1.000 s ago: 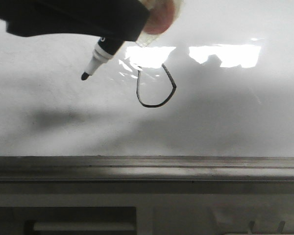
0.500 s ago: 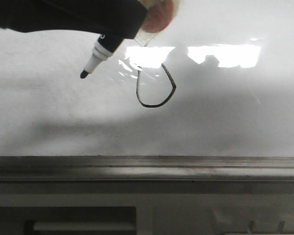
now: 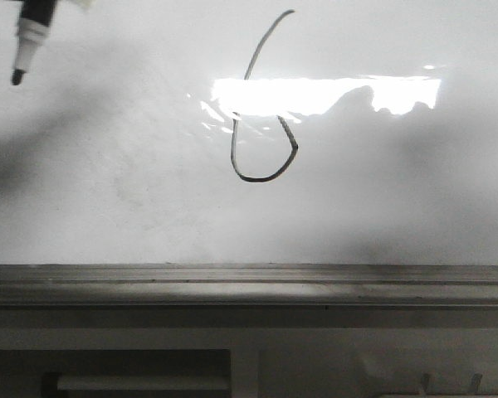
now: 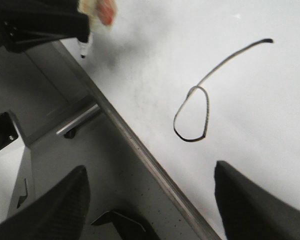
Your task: Write number 6 on whiteboard
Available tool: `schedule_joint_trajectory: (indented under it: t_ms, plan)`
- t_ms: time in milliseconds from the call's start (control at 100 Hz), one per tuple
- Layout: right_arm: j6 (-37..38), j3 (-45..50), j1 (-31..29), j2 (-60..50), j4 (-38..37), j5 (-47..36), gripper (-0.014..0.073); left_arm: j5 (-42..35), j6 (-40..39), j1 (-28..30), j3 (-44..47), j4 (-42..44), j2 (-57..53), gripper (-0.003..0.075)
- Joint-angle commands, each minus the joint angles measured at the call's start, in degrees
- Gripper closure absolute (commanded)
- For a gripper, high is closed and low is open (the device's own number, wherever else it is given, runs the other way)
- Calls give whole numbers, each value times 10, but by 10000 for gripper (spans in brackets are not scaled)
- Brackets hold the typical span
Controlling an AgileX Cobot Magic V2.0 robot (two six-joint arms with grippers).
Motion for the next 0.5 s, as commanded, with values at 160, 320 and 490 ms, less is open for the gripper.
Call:
schedule_joint_trajectory:
  t_ms: [160, 320, 490]
  plan:
    - [-6, 78, -6, -74, 47, -116, 126, -80, -19, 5, 7, -121, -11, 741]
    - [-6, 88, -6, -77, 53, -116, 126, -112, -48, 5, -15, -120, 40, 741]
    - [-6, 88, -6, -77, 55, -116, 126, -119, -48, 5, -41, -118, 93, 741]
